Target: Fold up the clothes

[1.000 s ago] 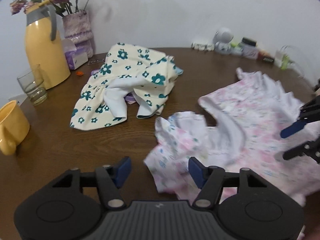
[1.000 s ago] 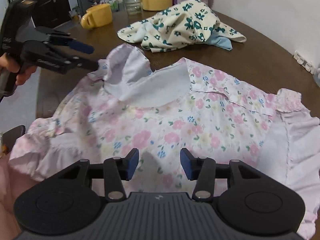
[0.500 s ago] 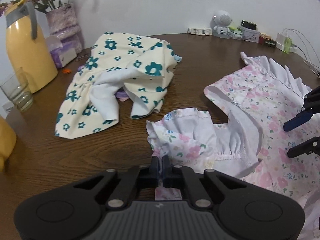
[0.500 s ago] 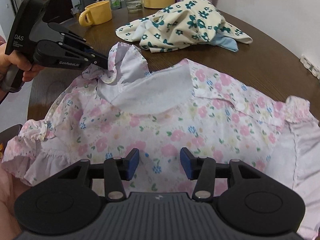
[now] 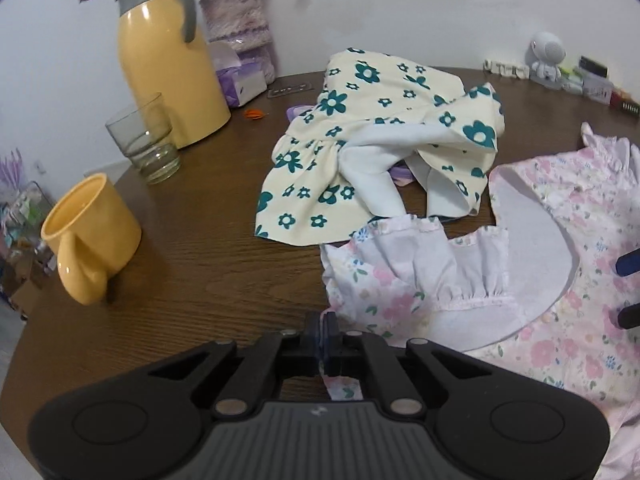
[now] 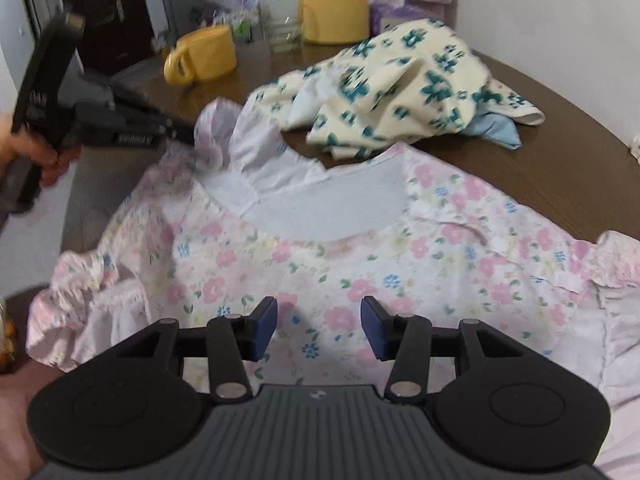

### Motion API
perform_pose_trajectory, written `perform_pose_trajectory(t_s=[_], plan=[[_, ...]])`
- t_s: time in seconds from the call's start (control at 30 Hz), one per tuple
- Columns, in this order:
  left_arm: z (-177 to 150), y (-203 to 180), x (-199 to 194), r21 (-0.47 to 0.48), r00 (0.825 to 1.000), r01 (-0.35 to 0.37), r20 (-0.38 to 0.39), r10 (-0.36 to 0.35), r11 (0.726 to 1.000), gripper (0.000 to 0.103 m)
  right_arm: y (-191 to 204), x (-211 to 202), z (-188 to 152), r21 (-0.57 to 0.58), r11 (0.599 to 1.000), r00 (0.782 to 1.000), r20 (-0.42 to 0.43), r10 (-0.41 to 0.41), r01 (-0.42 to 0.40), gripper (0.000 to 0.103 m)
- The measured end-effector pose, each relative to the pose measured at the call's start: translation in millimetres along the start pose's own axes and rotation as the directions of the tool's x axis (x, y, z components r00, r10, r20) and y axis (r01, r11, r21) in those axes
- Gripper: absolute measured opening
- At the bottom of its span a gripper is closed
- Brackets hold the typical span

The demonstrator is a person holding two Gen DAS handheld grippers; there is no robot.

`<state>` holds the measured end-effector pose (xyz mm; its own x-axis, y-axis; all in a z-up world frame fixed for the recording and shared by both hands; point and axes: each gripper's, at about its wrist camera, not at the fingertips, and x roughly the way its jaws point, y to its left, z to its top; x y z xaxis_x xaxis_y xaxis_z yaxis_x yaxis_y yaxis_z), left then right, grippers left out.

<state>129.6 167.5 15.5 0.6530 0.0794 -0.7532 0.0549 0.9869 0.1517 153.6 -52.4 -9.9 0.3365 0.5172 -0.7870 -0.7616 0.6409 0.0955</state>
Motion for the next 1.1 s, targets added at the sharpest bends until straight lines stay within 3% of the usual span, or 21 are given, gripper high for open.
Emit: perform_pose_trajectory(t_s=[0.07,0.17,0.37,0.5,0.6,0.73,0.8,0.87,0.97,1.1], plan=[[3,3,-5,-0.019,0.999,0.037,0.024,-0.037,0.999,0.013,-13,-14,0,0.032,0.999,0.999,0.031,-0.026,0.025,0.048],[11,3,-10,-0.033,0.996,0.075,0.055,-0.074,0.997,0.019,-44,-32,-7,0.1,0.989,0.993,0.038,-0.11,0.106,0.049],[23,-13,9,-0.01,0.994,0.1,0.043,-0.099,0.995,0.018,-95,-52,-33,0.216,0.95,0.972,0.005,-0.233,0.227,0.049],[21,-22,25,0.001,0.996,0.09,0.019,-0.09,0.996,0.01,-108,-53,-50,0.249,0.939,0.97,-0.01,-0.243,0.238,0.049],[18,-23,31,-0.001,0.997,0.074,0.008,-0.074,0.997,0.01,-113,-56,-60,0.272,0.933,0.97,-0.007,-0.242,0.235,0.049],[13,-21,10,-0.029,0.995,0.093,0.04,-0.092,0.995,0.015,-93,-71,-66,0.255,0.959,0.99,0.032,-0.134,0.122,0.049],[6,-22,-14,-0.018,0.988,0.139,0.073,-0.137,0.99,0.038,-70,-79,-66,0.188,0.982,0.998,0.048,-0.047,0.037,0.049],[-8,-25,-41,0.013,0.98,0.177,0.086,-0.178,0.984,0.045,-44,-85,-65,0.105,0.993,0.998,0.049,0.042,-0.047,0.049],[-32,-32,-72,0.043,0.973,0.223,0.059,-0.225,0.974,0.045,-9,-82,-62,0.002,0.992,0.992,0.015,0.125,-0.125,0.049],[-63,-45,-93,0.063,0.965,0.263,-0.008,-0.263,0.963,0.045,19,-69,-63,-0.075,0.985,0.988,-0.022,0.154,-0.156,0.049]])
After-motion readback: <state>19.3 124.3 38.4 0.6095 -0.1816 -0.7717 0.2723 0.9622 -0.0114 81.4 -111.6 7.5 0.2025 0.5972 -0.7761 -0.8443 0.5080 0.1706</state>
